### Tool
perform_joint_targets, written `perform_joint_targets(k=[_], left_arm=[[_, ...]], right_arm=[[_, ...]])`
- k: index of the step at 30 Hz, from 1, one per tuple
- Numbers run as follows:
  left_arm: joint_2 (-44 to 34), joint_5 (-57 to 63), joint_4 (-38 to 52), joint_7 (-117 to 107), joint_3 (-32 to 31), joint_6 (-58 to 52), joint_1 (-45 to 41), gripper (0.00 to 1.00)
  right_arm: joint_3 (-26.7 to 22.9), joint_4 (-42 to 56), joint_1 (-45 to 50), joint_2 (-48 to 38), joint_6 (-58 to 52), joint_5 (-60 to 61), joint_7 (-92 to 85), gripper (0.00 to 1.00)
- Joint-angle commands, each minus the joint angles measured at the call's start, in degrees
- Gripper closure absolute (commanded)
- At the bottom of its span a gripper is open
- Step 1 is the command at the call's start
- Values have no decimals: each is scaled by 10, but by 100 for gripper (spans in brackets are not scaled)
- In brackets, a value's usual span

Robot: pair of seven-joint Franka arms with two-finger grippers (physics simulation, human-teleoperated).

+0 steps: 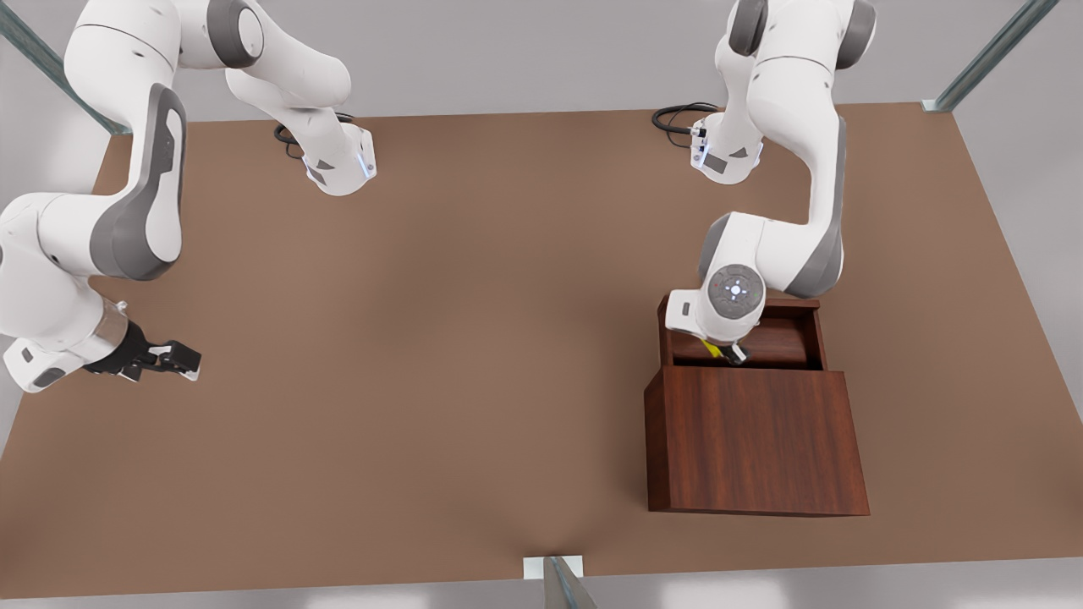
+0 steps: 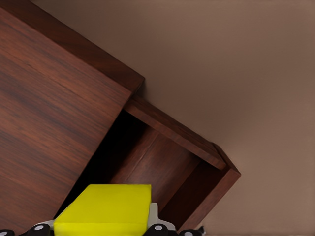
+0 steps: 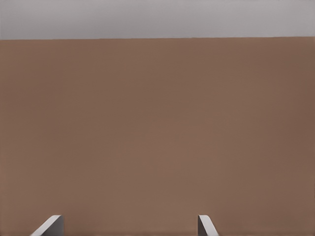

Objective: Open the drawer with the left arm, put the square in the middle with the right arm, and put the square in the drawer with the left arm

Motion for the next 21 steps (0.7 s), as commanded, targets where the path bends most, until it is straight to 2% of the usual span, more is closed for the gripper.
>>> perform_joint_targets(k=[1,7,10,11,14,15,17,19,21], left_arm=[[1,-7,0,0,0,0,0,0],[6,-8,1,-1,1,-3,1,0],[1,-19,45,-223,4,-43,0,0],[1,-43,81,-250,36,-44,-2,0],[-55,-56,93,-341,70,-43,1,0],[-85,-52,90,-354,38,-45,50,0],[-110,-4,80,-364,-104,-44,177,0],[-128,39,63,-366,-185,-39,256,0],[-127,44,63,-366,-186,-39,257,0]], right_arm=[[0,0,0,0,0,0,0,0],[0,0,0,0,0,0,1,0],[0,0,0,-1,0,0,0,0],[0,0,0,-1,0,-1,0,0],[-1,0,0,-1,0,0,0,0],[-1,0,0,-1,0,0,0,0],[-1,0,0,-1,0,0,0,0],[-1,0,0,-1,0,0,0,0],[0,0,0,-1,0,0,0,0]])
